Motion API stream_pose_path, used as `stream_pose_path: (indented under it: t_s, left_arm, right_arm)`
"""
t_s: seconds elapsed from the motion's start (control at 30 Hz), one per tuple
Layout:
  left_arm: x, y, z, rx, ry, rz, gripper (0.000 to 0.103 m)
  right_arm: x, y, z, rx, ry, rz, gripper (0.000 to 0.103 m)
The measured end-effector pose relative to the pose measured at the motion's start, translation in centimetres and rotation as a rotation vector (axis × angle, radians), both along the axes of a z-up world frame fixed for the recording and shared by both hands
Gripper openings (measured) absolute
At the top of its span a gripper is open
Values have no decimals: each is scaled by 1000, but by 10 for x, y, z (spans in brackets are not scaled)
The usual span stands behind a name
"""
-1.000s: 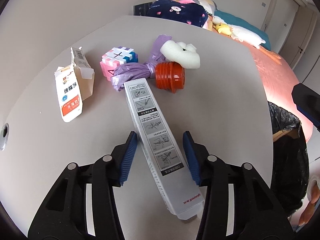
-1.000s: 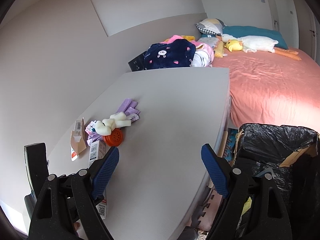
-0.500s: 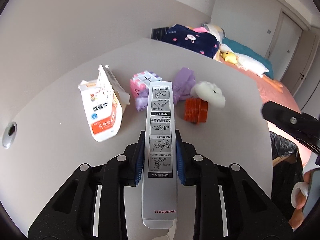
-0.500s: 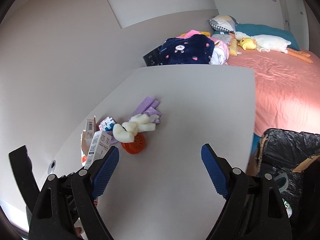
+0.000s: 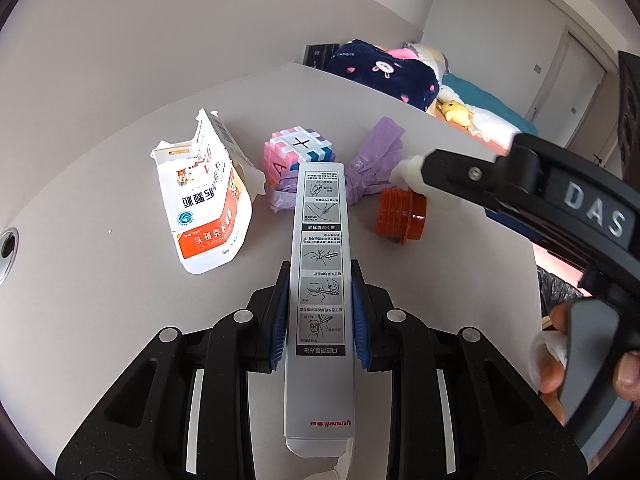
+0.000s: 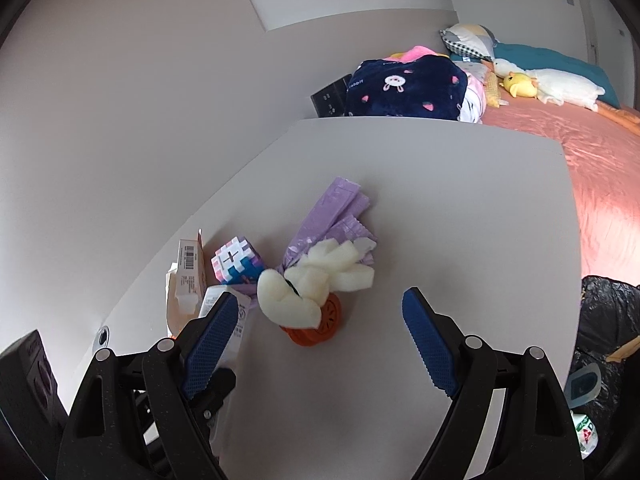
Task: Collect trash
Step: 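Grasp the white foam piece with the right gripper while the left gripper holds the strip package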
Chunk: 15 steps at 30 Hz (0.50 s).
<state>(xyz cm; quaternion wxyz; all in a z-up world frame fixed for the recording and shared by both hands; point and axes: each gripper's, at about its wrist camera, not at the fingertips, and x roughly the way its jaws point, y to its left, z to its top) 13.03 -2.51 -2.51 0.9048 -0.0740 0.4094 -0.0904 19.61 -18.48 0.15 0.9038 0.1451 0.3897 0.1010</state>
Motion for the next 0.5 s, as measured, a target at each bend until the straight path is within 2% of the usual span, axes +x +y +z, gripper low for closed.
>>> stream_pose_path:
  t_s: [0.2,0.27,0.37,0.5]
  left_arm:
    - [5,4,-2,-18,10,1,27]
    - [5,5,-2,-24,12,2,27]
    - [6,5,-3,-28,13,0,27]
    - [8,6,-3,-37,17,-4,27]
  right_arm:
    - [15,8,-9,3,30,12,84]
    - [18,10,-11,0,38,17,76]
    - [21,10,-15,12,51,21,58]
    - [19,6,-13,37,30,13,46]
